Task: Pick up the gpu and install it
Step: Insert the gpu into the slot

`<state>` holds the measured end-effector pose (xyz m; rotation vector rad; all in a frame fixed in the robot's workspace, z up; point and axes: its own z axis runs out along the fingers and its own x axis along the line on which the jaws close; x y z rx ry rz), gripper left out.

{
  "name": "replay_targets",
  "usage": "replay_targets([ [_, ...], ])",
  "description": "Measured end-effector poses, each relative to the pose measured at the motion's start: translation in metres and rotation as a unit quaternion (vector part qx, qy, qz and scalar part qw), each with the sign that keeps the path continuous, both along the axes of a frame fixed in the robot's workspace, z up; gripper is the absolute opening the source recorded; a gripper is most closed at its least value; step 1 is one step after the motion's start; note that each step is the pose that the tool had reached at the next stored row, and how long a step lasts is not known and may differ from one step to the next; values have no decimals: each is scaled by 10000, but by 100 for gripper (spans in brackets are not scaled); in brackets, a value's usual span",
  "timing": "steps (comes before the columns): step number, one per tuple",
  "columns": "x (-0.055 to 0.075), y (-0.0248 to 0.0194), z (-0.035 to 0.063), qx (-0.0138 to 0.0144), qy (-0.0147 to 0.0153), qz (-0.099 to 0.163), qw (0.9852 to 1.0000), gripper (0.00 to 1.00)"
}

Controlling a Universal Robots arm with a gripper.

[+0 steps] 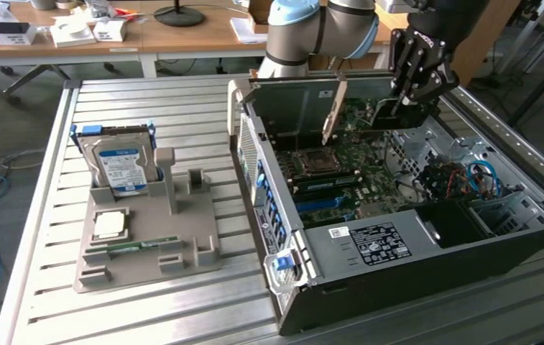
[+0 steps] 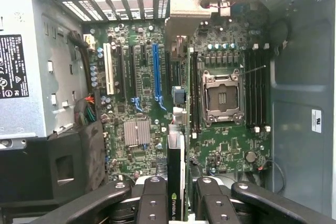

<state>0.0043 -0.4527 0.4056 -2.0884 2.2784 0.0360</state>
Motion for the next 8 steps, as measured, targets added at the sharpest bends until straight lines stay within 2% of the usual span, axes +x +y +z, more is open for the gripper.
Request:
replay_targets([
  [1, 0, 0, 0, -8, 8, 0, 10000, 26],
  [2, 2, 0, 0, -21, 28, 1, 10000, 26],
  [5, 4, -1, 0, -37, 81, 0, 10000, 26],
  [8, 4, -7, -4, -38, 84, 0, 10000, 26],
])
